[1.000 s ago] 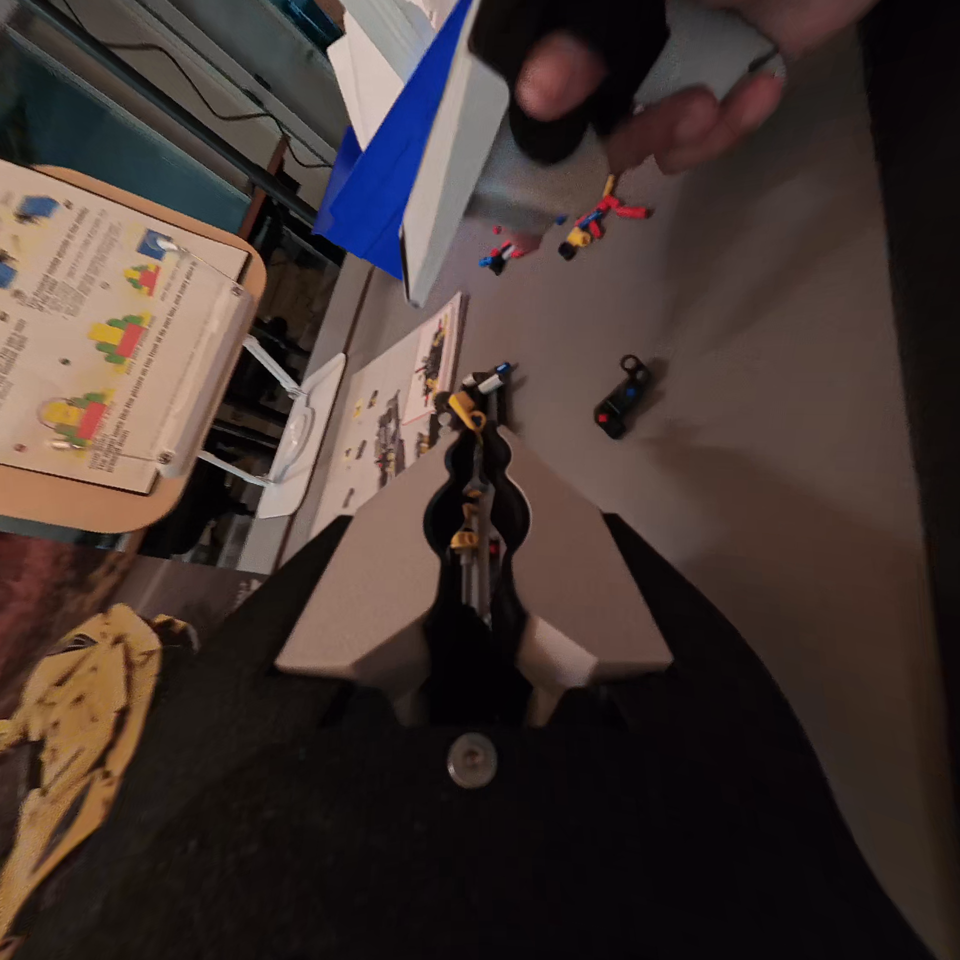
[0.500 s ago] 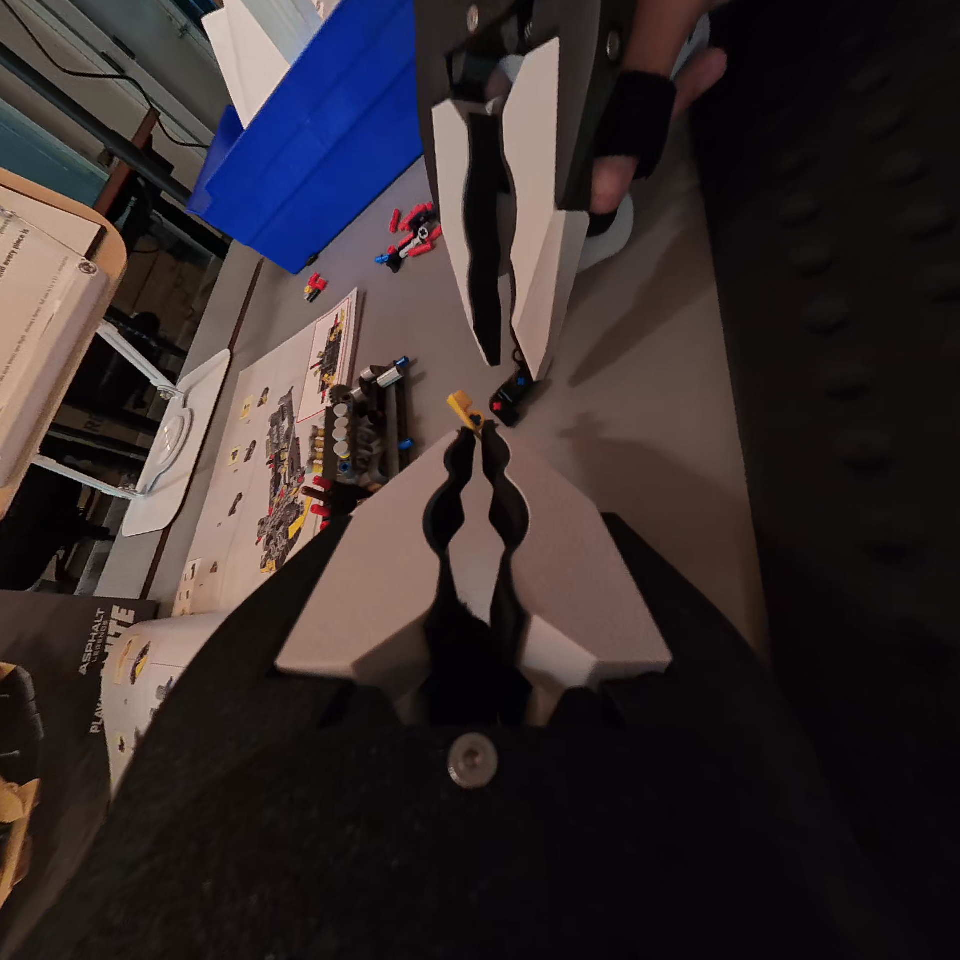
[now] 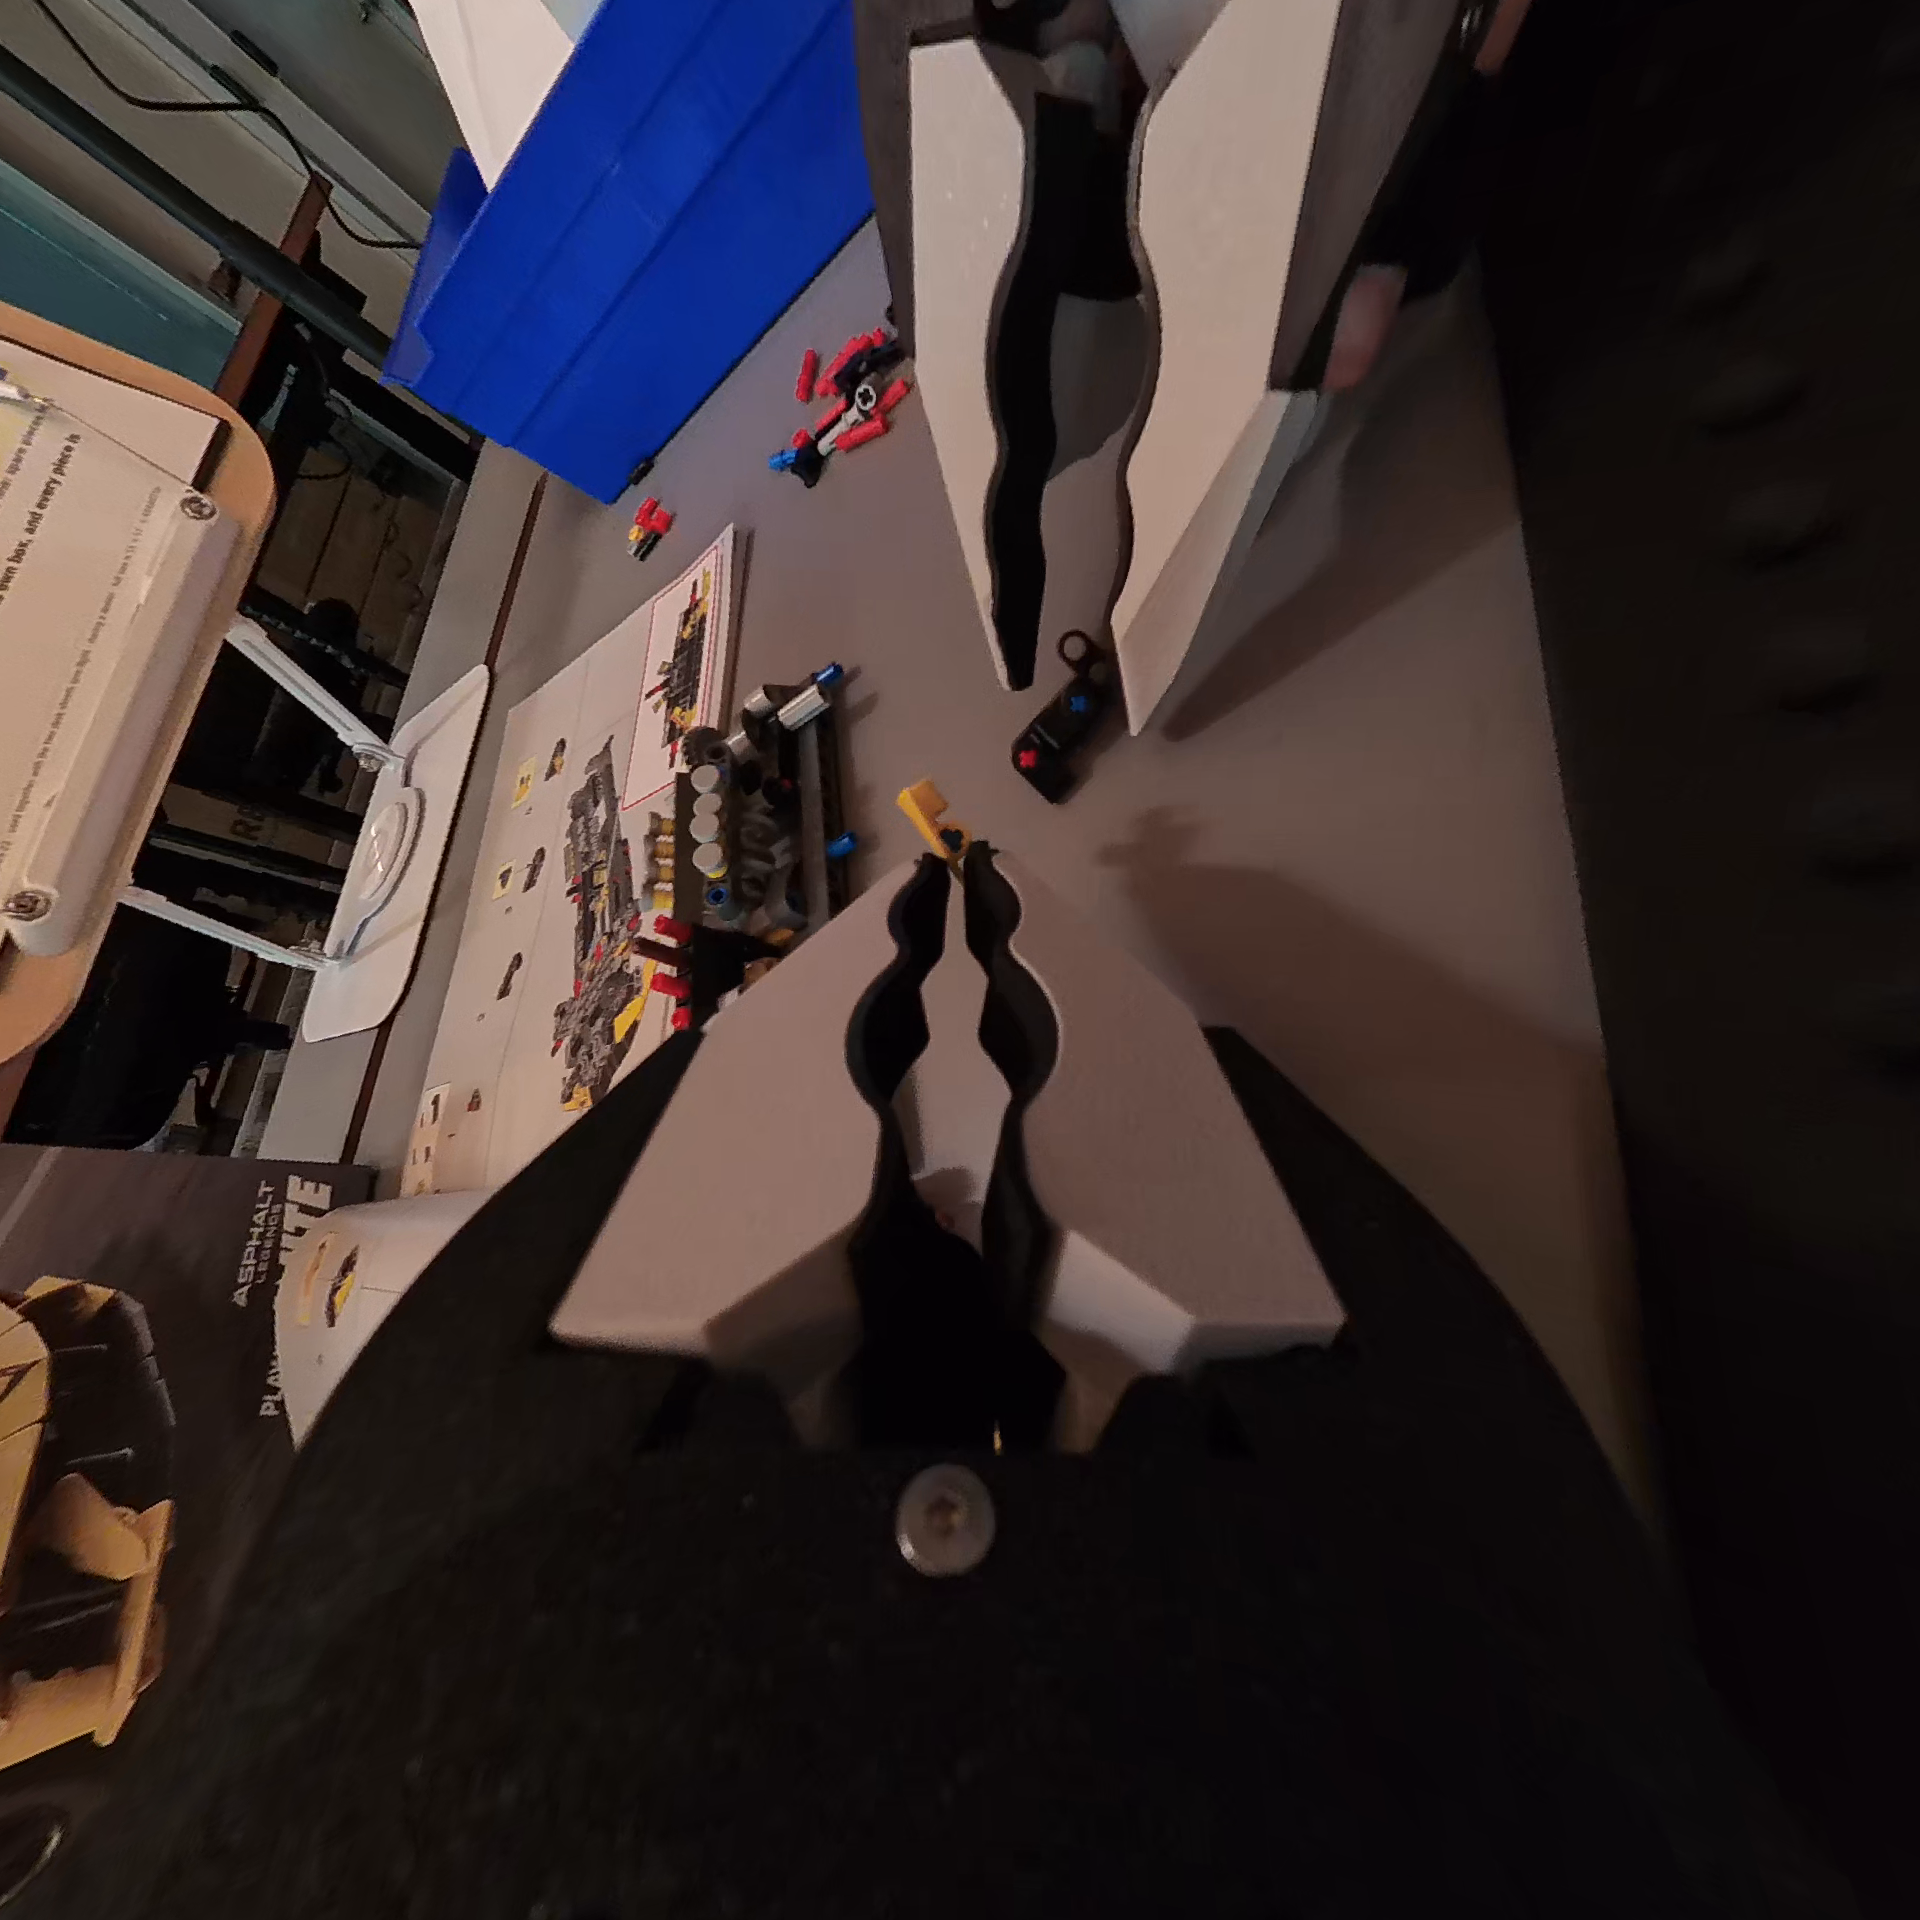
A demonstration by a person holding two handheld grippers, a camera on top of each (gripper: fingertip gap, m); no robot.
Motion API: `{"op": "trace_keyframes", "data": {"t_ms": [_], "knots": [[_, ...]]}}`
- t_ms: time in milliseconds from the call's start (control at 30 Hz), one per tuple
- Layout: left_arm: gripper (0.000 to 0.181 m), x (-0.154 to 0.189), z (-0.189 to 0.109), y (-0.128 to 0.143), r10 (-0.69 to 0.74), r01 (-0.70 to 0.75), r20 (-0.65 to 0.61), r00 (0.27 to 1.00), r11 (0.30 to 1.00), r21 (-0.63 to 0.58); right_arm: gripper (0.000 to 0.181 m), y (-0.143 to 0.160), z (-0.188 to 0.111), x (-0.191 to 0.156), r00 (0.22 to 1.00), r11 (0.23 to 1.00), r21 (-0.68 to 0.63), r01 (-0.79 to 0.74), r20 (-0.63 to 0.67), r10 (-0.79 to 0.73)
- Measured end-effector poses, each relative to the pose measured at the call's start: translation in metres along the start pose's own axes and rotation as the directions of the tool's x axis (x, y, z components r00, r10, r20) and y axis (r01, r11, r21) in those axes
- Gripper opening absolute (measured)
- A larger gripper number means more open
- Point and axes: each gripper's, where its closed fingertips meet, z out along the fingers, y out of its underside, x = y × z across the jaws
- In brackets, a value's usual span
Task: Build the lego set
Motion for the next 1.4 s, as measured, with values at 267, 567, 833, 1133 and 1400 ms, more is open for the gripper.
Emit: {"op": "trace_keyframes", "data": {"t_ms": [267,567,833,1133,1400], "knots": [[0.002,-0.003,-0.001,0.001,0.009,-0.008,0.014,1.000,1.000,-0.004,0.028,0.005,-0.016,0.012,0.922,0.943,0.013,-0.333,0.215,0.323],[0.002,0.002,-0.002,-0.005,-0.059,0.060,-0.041,0.997,0.998,0.030,0.013,0.016,-0.002,0.008,0.987,0.992,-0.030,-0.120,0.106,0.123],[0.002,0.004,0.000,0.000,-0.199,0.200,-0.103,0.975,0.980,0.005,0.000,0.003,0.001,0.015,0.976,0.986,-0.007,0.167,-0.141,-0.166],[0.002,0.000,-0.002,0.001,-0.294,0.297,-0.138,0.946,0.955,0.000,0.033,-0.010,-0.002,0.011,0.883,0.931,0.059,-0.360,0.344,0.319],[0.002,-0.002,-0.003,0.001,-0.354,0.358,-0.160,0.922,0.934,-0.004,0.032,-0.009,0.017,0.004,0.895,0.956,-0.047,-0.289,0.340,0.288]]}}
